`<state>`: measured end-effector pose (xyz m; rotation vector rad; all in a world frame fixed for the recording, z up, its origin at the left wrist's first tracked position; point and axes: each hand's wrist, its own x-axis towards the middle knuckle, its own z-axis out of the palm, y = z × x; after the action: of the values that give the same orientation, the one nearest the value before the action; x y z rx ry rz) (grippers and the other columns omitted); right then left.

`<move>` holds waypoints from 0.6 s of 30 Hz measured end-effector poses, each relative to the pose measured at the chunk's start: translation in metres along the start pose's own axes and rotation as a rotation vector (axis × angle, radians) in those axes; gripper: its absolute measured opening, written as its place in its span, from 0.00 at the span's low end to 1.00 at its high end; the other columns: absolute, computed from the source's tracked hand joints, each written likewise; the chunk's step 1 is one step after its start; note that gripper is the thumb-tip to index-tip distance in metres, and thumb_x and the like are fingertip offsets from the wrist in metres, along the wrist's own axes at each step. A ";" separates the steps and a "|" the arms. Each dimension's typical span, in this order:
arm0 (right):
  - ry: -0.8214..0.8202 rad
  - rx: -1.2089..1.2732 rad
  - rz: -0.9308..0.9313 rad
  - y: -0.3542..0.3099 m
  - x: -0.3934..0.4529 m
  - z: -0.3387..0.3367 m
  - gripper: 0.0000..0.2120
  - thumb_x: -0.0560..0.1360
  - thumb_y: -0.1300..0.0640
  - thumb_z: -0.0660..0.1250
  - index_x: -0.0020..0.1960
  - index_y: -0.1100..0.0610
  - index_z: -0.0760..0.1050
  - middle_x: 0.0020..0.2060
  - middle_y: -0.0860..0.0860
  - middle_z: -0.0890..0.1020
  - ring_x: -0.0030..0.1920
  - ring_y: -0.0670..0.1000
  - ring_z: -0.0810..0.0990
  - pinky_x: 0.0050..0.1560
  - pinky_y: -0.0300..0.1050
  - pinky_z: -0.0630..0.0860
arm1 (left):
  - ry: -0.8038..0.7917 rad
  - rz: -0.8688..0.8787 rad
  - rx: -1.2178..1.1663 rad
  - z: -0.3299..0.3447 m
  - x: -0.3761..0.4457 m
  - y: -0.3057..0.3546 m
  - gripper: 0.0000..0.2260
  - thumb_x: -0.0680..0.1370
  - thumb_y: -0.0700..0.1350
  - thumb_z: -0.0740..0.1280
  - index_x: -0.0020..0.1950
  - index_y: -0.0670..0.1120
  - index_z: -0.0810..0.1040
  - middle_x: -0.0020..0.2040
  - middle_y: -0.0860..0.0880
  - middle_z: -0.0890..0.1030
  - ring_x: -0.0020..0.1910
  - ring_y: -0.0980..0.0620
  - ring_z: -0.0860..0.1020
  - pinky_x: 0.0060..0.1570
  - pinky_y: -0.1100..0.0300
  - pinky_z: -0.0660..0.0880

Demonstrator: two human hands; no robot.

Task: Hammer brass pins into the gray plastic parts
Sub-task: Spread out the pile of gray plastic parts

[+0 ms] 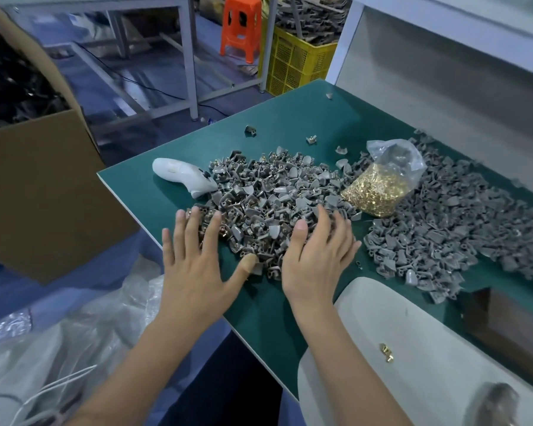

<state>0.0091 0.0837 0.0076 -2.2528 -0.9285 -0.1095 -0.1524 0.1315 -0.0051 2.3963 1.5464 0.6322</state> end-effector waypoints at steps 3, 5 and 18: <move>-0.031 0.007 -0.009 0.001 0.000 0.000 0.28 0.84 0.41 0.46 0.77 0.53 0.66 0.78 0.57 0.63 0.80 0.59 0.55 0.80 0.63 0.47 | -0.097 0.017 0.018 0.000 0.004 0.000 0.42 0.77 0.72 0.42 0.83 0.48 0.53 0.84 0.45 0.48 0.82 0.47 0.39 0.80 0.49 0.40; -0.038 0.008 -0.019 0.001 0.000 0.000 0.28 0.84 0.41 0.46 0.77 0.53 0.66 0.78 0.57 0.63 0.80 0.59 0.55 0.80 0.62 0.49 | -0.116 0.042 0.009 0.001 0.010 0.002 0.42 0.77 0.72 0.40 0.84 0.47 0.52 0.84 0.46 0.47 0.82 0.49 0.39 0.80 0.53 0.40; -0.037 0.161 0.016 -0.002 0.002 -0.007 0.26 0.84 0.43 0.48 0.74 0.54 0.71 0.76 0.56 0.66 0.78 0.56 0.59 0.78 0.60 0.54 | -0.102 0.128 -0.049 0.003 0.023 0.014 0.40 0.80 0.68 0.41 0.83 0.42 0.48 0.84 0.48 0.48 0.82 0.53 0.39 0.80 0.51 0.39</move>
<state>0.0108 0.0813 0.0148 -2.1187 -0.9056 0.0136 -0.1314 0.1465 0.0038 2.4644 1.3303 0.5559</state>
